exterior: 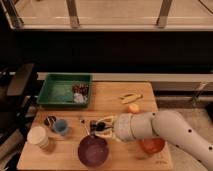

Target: Wipe purple bowl with brush

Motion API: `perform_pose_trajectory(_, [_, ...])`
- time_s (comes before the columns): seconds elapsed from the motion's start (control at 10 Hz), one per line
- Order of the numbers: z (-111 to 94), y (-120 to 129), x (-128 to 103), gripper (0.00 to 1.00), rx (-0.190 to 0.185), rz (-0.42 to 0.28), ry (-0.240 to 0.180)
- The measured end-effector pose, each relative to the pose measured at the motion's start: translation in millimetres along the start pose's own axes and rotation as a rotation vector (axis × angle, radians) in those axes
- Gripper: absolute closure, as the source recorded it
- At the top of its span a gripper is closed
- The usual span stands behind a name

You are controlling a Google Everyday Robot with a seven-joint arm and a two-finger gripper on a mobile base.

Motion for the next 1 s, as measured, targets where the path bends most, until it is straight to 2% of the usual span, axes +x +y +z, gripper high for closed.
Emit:
perform_pose_trajectory(0.6, [0, 1, 1, 1.00, -0.006, -0.005, -0.004])
perform_pose_trajectory(0.9, [18, 12, -13, 1.00, -0.065, -0.049, -0.034])
perform_pose_trajectory(1.0, [21, 14, -18, 1.00, -0.070, -0.064, -0.044])
